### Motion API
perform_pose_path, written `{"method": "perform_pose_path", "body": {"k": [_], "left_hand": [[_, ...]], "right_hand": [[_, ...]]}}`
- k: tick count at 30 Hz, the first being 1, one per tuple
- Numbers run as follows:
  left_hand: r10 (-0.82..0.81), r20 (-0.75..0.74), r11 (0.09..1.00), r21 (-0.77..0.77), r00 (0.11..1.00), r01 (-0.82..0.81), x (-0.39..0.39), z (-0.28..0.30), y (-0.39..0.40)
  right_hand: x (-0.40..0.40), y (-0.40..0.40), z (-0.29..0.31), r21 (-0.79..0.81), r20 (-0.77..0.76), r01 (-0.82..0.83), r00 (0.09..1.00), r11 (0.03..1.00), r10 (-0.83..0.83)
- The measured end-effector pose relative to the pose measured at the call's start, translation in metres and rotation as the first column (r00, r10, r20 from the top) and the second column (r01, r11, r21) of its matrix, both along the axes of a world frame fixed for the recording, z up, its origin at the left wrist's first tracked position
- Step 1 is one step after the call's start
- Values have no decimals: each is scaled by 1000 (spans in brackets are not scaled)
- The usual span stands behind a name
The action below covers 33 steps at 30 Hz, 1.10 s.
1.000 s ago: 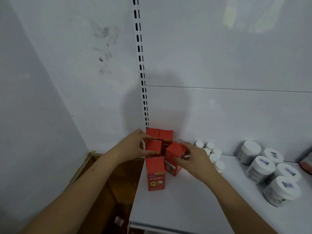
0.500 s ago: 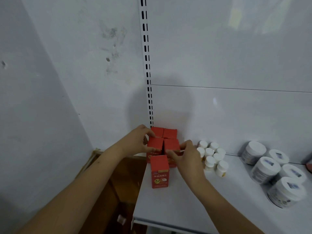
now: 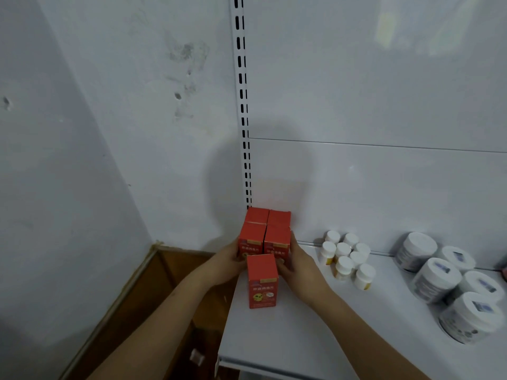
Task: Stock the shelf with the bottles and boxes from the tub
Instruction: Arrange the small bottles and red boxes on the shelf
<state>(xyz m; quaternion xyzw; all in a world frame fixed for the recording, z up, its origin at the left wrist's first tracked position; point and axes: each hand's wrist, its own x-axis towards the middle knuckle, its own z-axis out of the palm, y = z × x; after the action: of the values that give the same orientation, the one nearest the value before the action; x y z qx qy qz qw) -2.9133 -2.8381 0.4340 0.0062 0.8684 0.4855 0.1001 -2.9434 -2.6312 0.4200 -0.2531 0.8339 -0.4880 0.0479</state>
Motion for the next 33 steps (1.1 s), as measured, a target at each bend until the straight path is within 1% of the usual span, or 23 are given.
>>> {"method": "perform_pose_path", "body": {"k": [5,8,13,17,19,20,22,23,24,25,27,29,30,31,33], "left_hand": [[7,6,999,-45,1000,-6,-3,-4,3],[23,-31,996,-82,999,-25,-3,-8,4],[56,-88,997,-42,995,-60,3,-12,6],[38,-38,999,-35,999,-40,11,-18,1],[80,-2,996,25,997,-80,20,-26,-2],[120,5,991,63,993,-120,27,-31,-3],[194,6,974,119,981,-193,43,-38,-1],[222,23,964,144,975,-223,51,-41,1],[242,49,955,167,969,-247,57,-45,3],[254,69,945,194,965,-263,62,-46,6],[264,64,937,219,962,-272,71,-49,11],[250,13,943,223,968,-247,77,-49,14],[242,-8,945,229,970,-234,79,-50,15],[242,-14,942,245,970,-231,80,-50,17],[251,-10,935,262,968,-240,82,-50,20]], "right_hand": [[0,2,-2,-40,4,-39,999,998,39],[0,-1,-6,-35,-7,-19,1000,999,19],[-1,-2,-9,-66,-8,-21,1000,998,20],[-3,10,-8,4,35,-37,999,999,37],[4,22,-11,86,-5,80,997,993,-80],[11,30,-12,67,-40,164,986,984,-161],[31,42,-10,-94,-106,305,943,948,-314],[40,45,-9,-158,-110,338,928,928,-357],[46,46,-12,-166,-95,339,929,926,-357],[52,46,-14,-133,-70,295,949,946,-306],[60,40,-21,-2,-35,134,990,991,-134],[64,32,-26,126,-57,0,998,992,8],[64,27,-29,167,-73,-42,996,985,54],[63,22,-29,186,-74,-67,994,980,82],[59,13,-28,145,-54,-69,996,987,78]]}}
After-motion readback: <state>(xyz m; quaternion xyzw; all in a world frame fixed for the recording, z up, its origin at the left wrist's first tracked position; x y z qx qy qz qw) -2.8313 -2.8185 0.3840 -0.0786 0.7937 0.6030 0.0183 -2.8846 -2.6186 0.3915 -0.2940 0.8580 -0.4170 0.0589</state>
